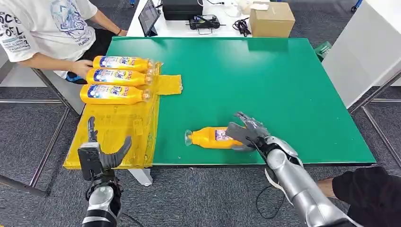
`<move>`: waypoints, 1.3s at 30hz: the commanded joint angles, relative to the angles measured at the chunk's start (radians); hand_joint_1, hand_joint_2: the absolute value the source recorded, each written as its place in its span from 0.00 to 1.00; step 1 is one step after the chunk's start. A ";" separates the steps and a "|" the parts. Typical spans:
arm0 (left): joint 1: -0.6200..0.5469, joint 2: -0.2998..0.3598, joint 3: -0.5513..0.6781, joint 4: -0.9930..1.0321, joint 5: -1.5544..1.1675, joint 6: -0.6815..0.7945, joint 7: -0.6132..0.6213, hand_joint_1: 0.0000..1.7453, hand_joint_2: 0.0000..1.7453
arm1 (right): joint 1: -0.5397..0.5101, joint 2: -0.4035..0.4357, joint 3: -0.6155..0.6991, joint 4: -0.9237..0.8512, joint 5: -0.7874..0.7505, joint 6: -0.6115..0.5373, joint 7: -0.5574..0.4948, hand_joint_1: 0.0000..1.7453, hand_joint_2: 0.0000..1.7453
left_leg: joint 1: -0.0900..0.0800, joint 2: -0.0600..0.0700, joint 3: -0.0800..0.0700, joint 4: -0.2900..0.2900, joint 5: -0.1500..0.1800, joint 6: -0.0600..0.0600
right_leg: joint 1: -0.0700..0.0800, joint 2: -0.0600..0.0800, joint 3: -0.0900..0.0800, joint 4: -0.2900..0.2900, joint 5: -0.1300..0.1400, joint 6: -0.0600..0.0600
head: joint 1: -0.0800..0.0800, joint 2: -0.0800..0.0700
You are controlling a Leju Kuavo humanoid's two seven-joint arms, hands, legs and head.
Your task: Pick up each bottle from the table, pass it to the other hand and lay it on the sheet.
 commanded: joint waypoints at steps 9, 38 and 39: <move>-0.064 0.008 -0.049 0.142 0.056 -0.046 0.022 0.00 1.00 | -0.469 -0.038 0.416 0.311 -0.070 0.318 0.006 0.00 1.00 | -0.001 0.003 0.004 0.002 -0.002 -0.001 | 0.000 0.003 0.003 0.003 -0.002 -0.002 | 0.000 0.000; -0.065 0.012 -0.115 0.137 0.079 -0.057 0.040 0.00 1.00 | -0.368 -0.187 0.765 0.063 -0.356 0.262 0.037 0.00 1.00 | 0.001 0.000 0.004 -0.001 -0.001 -0.001 | 0.001 0.000 0.004 -0.002 0.000 -0.001 | 0.000 0.000; -0.065 0.011 -0.116 0.137 0.079 -0.056 0.040 0.00 1.00 | -0.366 -0.187 0.767 0.065 -0.356 0.259 0.036 0.00 1.00 | 0.001 0.000 0.006 -0.001 -0.001 -0.001 | 0.001 0.000 0.006 -0.002 -0.001 -0.002 | 0.000 0.000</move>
